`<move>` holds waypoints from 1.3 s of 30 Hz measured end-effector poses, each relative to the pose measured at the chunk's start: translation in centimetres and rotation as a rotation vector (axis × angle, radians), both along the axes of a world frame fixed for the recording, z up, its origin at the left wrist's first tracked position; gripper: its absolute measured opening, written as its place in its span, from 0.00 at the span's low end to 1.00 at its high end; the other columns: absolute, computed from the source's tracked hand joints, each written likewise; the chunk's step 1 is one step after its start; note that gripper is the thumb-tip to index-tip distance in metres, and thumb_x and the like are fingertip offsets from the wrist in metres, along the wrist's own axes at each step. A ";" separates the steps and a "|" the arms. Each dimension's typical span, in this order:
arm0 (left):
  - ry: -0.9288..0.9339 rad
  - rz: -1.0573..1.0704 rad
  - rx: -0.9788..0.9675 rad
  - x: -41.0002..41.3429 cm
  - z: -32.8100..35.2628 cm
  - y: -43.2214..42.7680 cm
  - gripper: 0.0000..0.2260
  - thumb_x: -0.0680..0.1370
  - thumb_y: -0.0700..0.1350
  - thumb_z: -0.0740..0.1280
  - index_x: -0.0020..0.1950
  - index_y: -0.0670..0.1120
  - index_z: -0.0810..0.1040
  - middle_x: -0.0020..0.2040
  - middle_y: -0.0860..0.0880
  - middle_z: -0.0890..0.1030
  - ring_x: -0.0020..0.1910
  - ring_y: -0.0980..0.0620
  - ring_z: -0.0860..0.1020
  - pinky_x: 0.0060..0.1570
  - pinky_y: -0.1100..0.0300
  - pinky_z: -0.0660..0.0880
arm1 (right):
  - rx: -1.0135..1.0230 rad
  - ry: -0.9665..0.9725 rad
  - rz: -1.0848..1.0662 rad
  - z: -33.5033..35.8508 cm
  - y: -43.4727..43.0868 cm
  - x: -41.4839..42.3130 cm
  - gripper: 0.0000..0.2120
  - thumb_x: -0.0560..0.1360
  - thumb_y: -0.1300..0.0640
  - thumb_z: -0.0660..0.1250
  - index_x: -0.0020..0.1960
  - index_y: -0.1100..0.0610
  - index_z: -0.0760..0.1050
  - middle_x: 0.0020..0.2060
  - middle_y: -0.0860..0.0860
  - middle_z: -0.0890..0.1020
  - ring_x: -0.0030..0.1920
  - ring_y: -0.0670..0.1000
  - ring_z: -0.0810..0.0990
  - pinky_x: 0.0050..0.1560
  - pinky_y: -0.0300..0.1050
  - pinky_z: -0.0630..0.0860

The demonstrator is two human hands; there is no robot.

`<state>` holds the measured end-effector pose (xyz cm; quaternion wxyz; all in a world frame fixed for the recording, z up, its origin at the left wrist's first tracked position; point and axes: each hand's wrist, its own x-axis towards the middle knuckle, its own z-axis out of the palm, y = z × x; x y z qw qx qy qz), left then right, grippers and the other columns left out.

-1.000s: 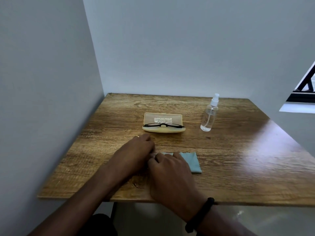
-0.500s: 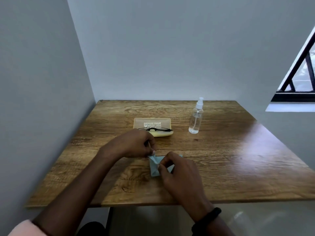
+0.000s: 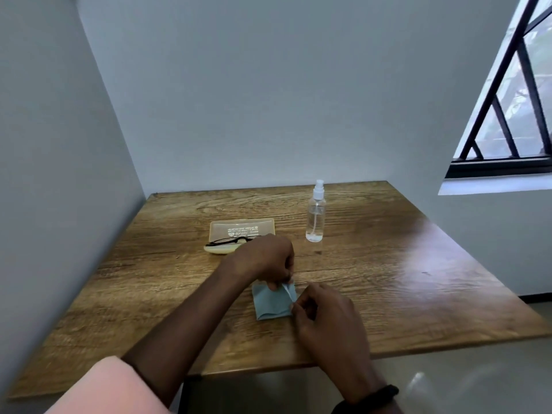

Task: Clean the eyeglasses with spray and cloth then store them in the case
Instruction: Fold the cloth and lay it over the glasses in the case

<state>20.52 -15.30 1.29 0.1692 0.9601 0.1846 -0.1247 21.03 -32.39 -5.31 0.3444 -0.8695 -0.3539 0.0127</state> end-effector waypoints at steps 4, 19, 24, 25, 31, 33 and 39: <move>0.022 -0.011 0.027 0.7 -0.8 -0.3 0.03 0.79 0.43 0.72 0.47 0.47 0.85 0.41 0.48 0.88 0.31 0.60 0.82 0.37 0.63 0.78 | -0.017 0.010 0.000 0.2 -0.3 0.3 0.08 0.76 0.47 0.68 0.41 0.48 0.74 0.42 0.42 0.76 0.45 0.44 0.76 0.42 0.40 0.71; -0.342 0.249 0.082 -9.3 -3.8 -1.0 0.13 0.77 0.59 0.72 0.60 0.60 0.79 0.54 0.59 0.75 0.50 0.61 0.74 0.45 0.61 0.70 | -0.078 -0.020 0.151 1.5 -0.4 3.5 0.09 0.81 0.50 0.65 0.60 0.45 0.77 0.50 0.42 0.79 0.47 0.40 0.75 0.42 0.31 0.69; -0.414 0.305 -0.001 -9.8 -4.8 -0.5 0.21 0.76 0.58 0.74 0.68 0.60 0.76 0.56 0.59 0.74 0.54 0.60 0.74 0.48 0.62 0.71 | -0.166 -0.061 0.263 2.2 2.7 5.4 0.11 0.81 0.51 0.66 0.62 0.45 0.79 0.52 0.45 0.78 0.52 0.43 0.75 0.51 0.38 0.71; -0.425 0.313 -0.014 -9.8 -4.9 -0.3 0.21 0.76 0.58 0.74 0.68 0.60 0.76 0.55 0.58 0.74 0.54 0.59 0.74 0.48 0.62 0.71 | -0.189 -0.074 0.277 2.2 3.3 5.5 0.11 0.80 0.50 0.67 0.61 0.45 0.80 0.52 0.45 0.78 0.52 0.44 0.75 0.50 0.38 0.70; -0.443 0.330 -0.003 -8.9 -5.1 0.7 0.11 0.80 0.55 0.71 0.62 0.57 0.82 0.53 0.55 0.76 0.54 0.55 0.76 0.50 0.58 0.72 | -0.235 -0.127 0.280 2.0 4.7 5.7 0.06 0.76 0.53 0.73 0.52 0.48 0.83 0.49 0.44 0.78 0.48 0.43 0.75 0.39 0.30 0.65; -0.448 0.320 0.016 -8.8 -5.2 0.5 0.11 0.78 0.53 0.73 0.60 0.57 0.83 0.53 0.55 0.76 0.53 0.57 0.75 0.51 0.58 0.73 | -0.226 -0.113 0.285 2.1 4.8 5.8 0.02 0.75 0.55 0.73 0.48 0.49 0.83 0.48 0.44 0.78 0.46 0.42 0.74 0.38 0.30 0.64; -0.476 0.323 0.060 -8.4 -5.4 0.2 0.06 0.78 0.51 0.73 0.54 0.55 0.83 0.52 0.55 0.76 0.53 0.56 0.75 0.54 0.58 0.74 | -0.210 -0.102 0.315 2.1 4.9 5.9 0.02 0.75 0.56 0.70 0.45 0.52 0.82 0.45 0.47 0.80 0.46 0.45 0.77 0.39 0.33 0.70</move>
